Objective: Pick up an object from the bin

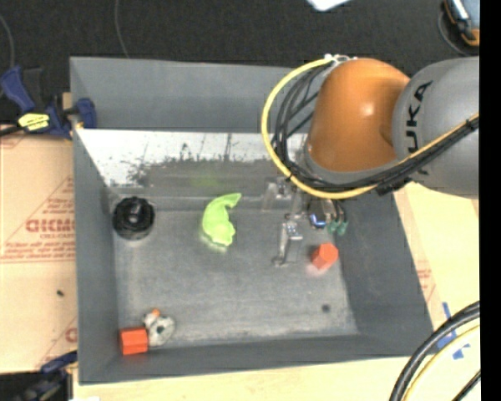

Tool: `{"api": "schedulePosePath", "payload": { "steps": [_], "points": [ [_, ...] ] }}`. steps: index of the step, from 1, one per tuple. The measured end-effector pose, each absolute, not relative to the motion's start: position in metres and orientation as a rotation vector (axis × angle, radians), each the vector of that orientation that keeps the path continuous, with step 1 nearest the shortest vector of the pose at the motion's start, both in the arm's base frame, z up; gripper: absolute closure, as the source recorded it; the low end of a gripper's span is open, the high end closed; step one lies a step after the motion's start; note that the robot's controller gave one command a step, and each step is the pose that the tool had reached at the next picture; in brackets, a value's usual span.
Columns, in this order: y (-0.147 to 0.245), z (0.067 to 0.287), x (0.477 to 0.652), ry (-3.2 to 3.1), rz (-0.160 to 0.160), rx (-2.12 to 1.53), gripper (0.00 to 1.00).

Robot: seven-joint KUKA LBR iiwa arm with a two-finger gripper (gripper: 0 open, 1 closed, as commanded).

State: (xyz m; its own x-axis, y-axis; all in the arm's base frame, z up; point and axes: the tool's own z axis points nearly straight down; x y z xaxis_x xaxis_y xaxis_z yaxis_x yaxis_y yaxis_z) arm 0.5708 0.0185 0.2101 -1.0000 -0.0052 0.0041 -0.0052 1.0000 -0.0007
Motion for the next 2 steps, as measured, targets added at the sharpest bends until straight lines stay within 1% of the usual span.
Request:
{"api": "schedulePosePath", "payload": {
  "steps": [1,2],
  "points": [
    [0.019,0.215,0.572,-3.146,0.0,0.007,0.0],
    [0.048,0.13,0.611,-3.08,0.003,0.65,0.0]
  ]
}}
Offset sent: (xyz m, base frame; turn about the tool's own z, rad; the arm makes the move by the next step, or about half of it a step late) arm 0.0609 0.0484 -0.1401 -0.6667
